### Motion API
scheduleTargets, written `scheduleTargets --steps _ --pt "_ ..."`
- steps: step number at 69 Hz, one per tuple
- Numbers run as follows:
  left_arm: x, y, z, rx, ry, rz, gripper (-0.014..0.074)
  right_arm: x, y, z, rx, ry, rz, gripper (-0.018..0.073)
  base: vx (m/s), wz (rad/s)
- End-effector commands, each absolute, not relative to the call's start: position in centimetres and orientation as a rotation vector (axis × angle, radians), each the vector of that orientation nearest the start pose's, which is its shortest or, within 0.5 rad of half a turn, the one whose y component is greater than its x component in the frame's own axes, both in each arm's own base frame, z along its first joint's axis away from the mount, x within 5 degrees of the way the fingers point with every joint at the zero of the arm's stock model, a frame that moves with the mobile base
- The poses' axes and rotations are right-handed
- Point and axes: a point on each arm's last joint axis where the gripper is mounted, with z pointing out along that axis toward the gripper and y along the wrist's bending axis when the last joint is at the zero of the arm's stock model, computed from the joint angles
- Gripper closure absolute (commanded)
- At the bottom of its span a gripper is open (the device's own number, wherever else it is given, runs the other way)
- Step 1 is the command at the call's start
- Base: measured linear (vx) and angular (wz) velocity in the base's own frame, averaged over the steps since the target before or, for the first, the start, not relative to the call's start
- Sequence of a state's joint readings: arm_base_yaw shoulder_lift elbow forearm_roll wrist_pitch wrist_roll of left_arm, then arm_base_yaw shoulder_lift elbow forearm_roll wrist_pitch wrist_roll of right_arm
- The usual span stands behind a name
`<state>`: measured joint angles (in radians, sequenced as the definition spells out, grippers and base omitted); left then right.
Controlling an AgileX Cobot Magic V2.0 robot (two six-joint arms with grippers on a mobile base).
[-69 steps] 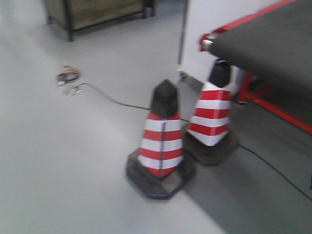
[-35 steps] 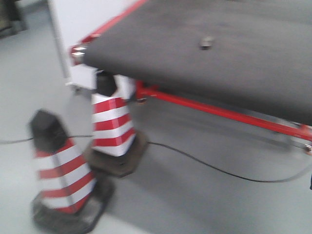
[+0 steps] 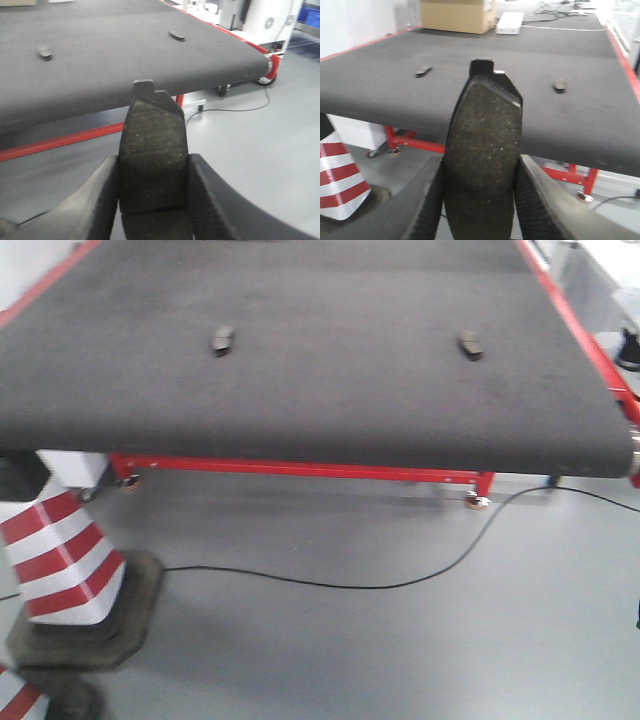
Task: Move and align brake pads A on conveyor
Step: 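Turn past the striped cones and drive up to the conveyor belt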
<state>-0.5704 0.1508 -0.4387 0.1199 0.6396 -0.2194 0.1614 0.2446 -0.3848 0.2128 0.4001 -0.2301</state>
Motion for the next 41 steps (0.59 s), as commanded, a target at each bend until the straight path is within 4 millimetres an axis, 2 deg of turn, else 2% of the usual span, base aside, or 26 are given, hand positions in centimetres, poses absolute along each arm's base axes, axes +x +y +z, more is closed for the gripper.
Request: scheduleTargets --steps 1,23,41 --pt "3.79 -1.77 30.95 0.351 1.706 -0.453 0.0602 6.31 1.58 30.82 -0.199 1.616 0.149 0.0564 0.10 -0.40" --pt "3.79 -1.77 30.95 0.351 1.706 -0.453 0.0602 6.31 1.58 30.82 -0.199 1.616 0.149 0.0564 0.12 -0.17" --pt "3.79 -1.77 30.95 0.351 1.706 -0.453 0.0602 6.31 1.58 30.82 -0.199 1.616 0.149 0.0564 0.29 -0.08"
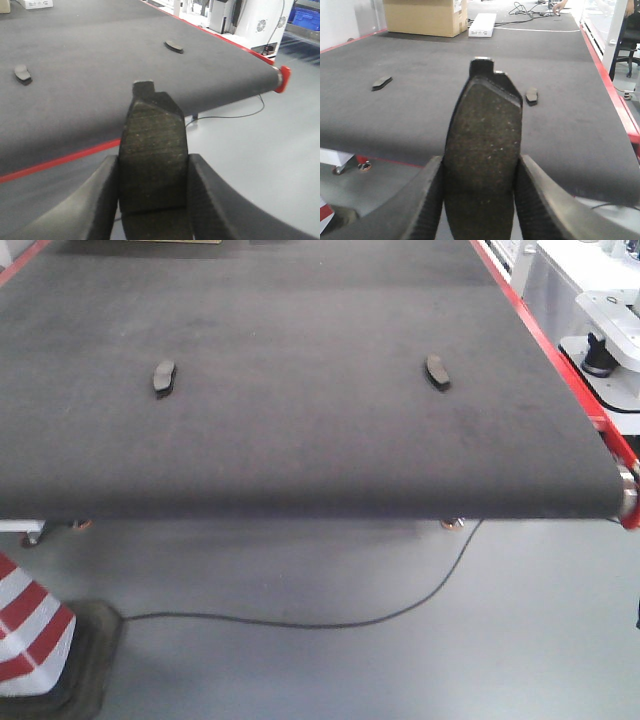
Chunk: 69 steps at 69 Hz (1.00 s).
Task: Move and align brake pads A on conveyor
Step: 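Turn past the striped cones and drive up to the conveyor belt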
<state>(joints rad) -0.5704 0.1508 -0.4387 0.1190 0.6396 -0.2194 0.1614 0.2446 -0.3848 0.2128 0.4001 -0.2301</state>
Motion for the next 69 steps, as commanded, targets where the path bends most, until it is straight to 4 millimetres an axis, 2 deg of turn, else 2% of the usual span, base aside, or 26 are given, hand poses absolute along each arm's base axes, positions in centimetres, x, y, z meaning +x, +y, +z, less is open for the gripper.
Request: scheduleTargets --steps 1,69 --pt "3.79 -1.77 30.95 0.351 1.706 -0.453 0.0602 6.31 1.58 30.82 -0.199 1.616 0.149 0.0564 0.38 0.00" --pt "3.79 -1.77 30.95 0.351 1.706 -0.453 0.0602 6.31 1.58 30.82 -0.199 1.616 0.149 0.0564 0.37 0.01"
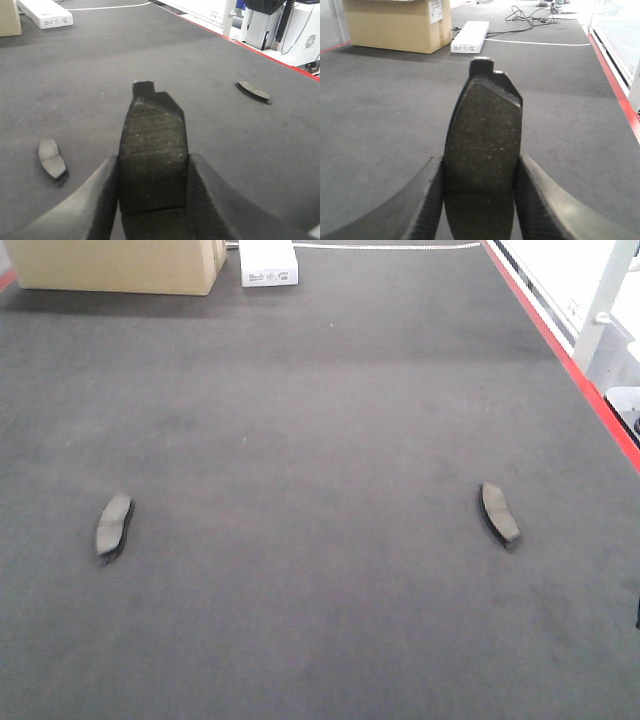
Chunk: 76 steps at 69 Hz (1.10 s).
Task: Move and align brake pads A on conveyor
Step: 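Turn past the striped cones and drive up to the conveyor belt, then lower the left-held pad onto the belt beside the placed pad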
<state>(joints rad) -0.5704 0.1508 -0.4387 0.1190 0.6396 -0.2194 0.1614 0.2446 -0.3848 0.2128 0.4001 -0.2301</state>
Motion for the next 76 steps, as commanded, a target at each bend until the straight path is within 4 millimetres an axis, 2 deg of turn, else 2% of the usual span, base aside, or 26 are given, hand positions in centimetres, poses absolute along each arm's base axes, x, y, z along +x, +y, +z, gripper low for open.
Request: scheduleTargets --steps 1,30,76 --pt "3.79 -1.77 30.95 0.351 1.706 -0.453 0.0602 6.31 1.58 30.82 -0.199 1.616 0.149 0.0564 0.27 -0.04" --pt "3.79 -1.77 30.95 0.351 1.706 -0.453 0.0602 6.31 1.58 30.82 -0.199 1.616 0.149 0.0564 0.18 0.00" --pt "3.79 -1.77 30.95 0.351 1.706 -0.453 0.0602 6.31 1.58 30.82 -0.199 1.616 0.149 0.0564 0.01 0.00"
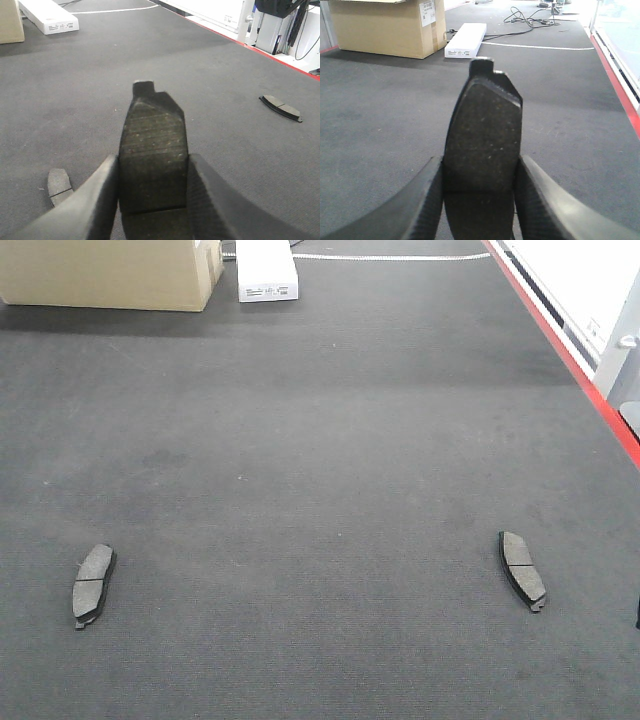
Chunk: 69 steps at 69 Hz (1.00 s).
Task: Move and align brake pads A on conveyor
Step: 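Lower the left-held pad onto the belt beside the placed pad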
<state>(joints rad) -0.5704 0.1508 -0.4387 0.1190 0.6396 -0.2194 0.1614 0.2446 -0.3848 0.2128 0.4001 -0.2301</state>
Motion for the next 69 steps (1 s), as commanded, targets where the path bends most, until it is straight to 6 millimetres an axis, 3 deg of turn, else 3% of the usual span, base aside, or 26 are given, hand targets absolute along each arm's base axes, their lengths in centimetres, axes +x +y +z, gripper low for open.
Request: scheduleTargets --steps 1,36,44,58,69 --pt "3.8 -1.8 30.9 0.351 1.706 -0.453 0.0602 6.3 1.6 30.8 -0.199 1.616 0.149 0.0564 0.00 0.00" --pt "3.8 -1.8 31.0 0.316 1.711 -0.485 0.0602 6.3 1.6 30.8 -0.199 1.616 0.149 0.0564 0.00 0.00" --pt "4.4 -2.2 31.8 0.231 1.739 -0.560 0.0601 6.3 1.6 30.8 -0.199 1.616 0.149 0.0564 0.00 0.00" --pt "8.1 -4.6 34.3 0.116 1.890 -0.623 0.0594 6.3 1.6 30.8 -0.199 1.616 0.149 0.0564 0.00 0.00" --pt "13.3 -7.9 34.7 0.124 2.071 -0.557 0.0592 6.3 1.6 30.8 -0.199 1.616 0.149 0.0564 0.00 0.00"
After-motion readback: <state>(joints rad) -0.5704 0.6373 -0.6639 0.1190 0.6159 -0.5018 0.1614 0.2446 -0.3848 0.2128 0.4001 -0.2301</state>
